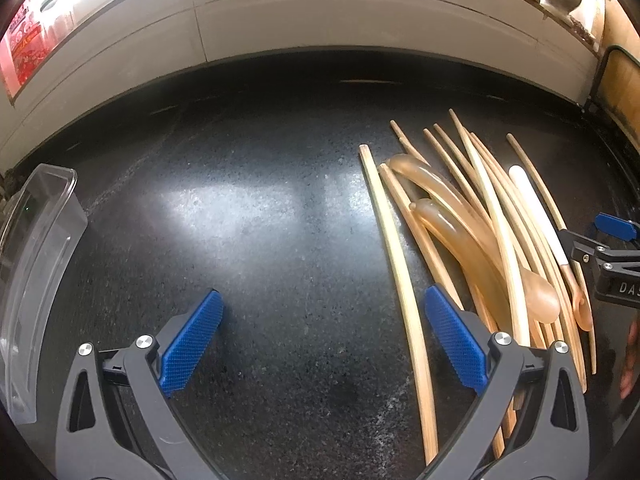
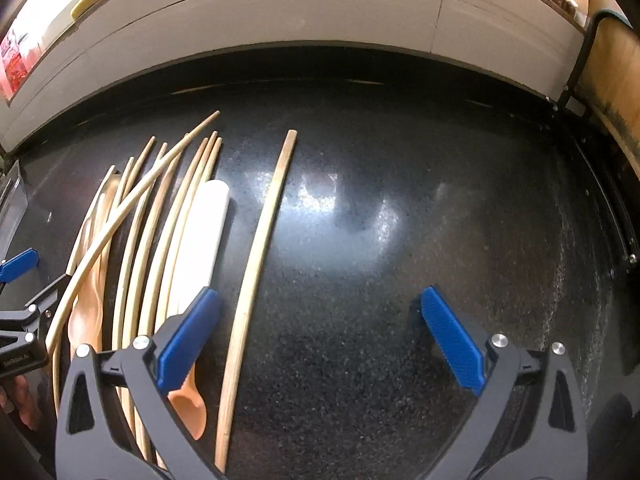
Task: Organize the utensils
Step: 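Lower the left tool onto a chopstick and close it while the right tool grasps another chopstick, then carry the held chopsticks with both tools over the clear plastic container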
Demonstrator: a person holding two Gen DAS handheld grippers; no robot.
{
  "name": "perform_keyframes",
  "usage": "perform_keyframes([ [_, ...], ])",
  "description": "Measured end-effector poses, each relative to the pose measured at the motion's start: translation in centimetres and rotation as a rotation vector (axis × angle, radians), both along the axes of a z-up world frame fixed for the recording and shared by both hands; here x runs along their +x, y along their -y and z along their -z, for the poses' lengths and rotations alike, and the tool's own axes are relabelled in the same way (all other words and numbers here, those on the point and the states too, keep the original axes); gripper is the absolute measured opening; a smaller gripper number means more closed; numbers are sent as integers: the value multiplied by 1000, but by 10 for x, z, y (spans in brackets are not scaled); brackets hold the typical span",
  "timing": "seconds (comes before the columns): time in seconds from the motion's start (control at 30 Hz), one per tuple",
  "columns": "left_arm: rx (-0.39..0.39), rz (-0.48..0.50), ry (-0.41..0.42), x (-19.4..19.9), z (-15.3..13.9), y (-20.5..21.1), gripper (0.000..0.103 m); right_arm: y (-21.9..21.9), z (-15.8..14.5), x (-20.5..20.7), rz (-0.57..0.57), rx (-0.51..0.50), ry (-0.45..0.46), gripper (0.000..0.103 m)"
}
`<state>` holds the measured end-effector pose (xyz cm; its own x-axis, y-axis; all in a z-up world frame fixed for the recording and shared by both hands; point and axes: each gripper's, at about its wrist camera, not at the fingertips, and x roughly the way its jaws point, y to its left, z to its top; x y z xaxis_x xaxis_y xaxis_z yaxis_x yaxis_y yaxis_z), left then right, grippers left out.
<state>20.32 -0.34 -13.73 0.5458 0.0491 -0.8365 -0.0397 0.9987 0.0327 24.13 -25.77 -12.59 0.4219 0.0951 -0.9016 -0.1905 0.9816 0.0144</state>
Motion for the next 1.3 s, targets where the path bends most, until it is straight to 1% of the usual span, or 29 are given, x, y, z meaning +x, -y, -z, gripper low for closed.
perform_keyframes([
  [0.03,2,1,2,0,0,1,98,-2,0,-1,0,4,3,96],
  [0.07,2,2,2,1,0,2,96,-4,-4,-5,-8,4,14,87],
  [0.1,0,11,2,0,-1,3,92,-10,-10,-7,-19,4,19,71],
  [0.13,2,19,7,-2,-4,5,78,-13,-14,-10,-27,5,25,56],
  [0.17,4,25,11,-3,-6,7,57,-18,-16,-10,-32,7,19,14],
  [0.2,13,33,16,-3,-9,10,46,-21,-16,-11,-35,2,15,9],
  [0.23,15,40,17,-2,-10,12,29,-24,-16,-12,-47,3,19,9],
  [0.27,16,46,17,-1,-11,14,20,-26,-17,-14,-48,0,29,8],
  [0.33,31,67,33,0,-10,20,6,-28,-17,-16,-50,-9,39,8],
  [0.37,46,72,44,0,-9,22,6,-27,-17,-16,-52,1,37,8],
  [0.4,78,94,58,0,-7,27,6,-27,-17,-16,-54,9,31,8],
  [0.43,84,101,66,0,-7,29,6,-26,-18,-16,-49,15,25,8],
  [0.47,61,91,67,0,-7,26,6,-24,-19,-16,-41,28,18,8],
  [0.53,57,75,65,-2,-12,22,6,-19,-28,-23,-15,40,40,8],
  [0.57,51,66,77,-6,-18,19,6,-16,-33,-27,-10,44,54,8],
  [0.6,33,57,97,-12,-30,14,6,-11,-43,-32,6,47,77,8],
  [0.7,44,42,152,-25,-59,4,6,-1,-67,-42,30,73,113,8],
  [0.77,5,15,168,-33,-79,-9,6,1,-89,-53,34,71,167,8],
  [0.83,-3,10,198,-43,-94,-16,6,-1,-114,-63,23,54,237,8],
  [0.9,4,11,220,-51,-102,-22,6,1,-129,-66,31,82,253,8],
  [0.93,-7,9,226,-55,-106,-25,6,1,-136,-67,33,93,260,8],
  [1.03,-44,12,223,-68,-118,-33,6,-9,-147,-66,21,166,217,8],
  [1.07,-53,15,218,-74,-120,-35,6,-15,-150,-66,9,175,211,8],
  [1.17,-78,-1,204,-92,-132,-51,6,-45,-156,-74,-55,233,155,8],
  [1.23,-74,-20,211,-103,-141,-62,6,-65,-157,-75,-96,264,130,8],
  [1.3,-66,-49,214,-117,-147,-78,6,-95,-162,-85,-140,289,115,8],
])
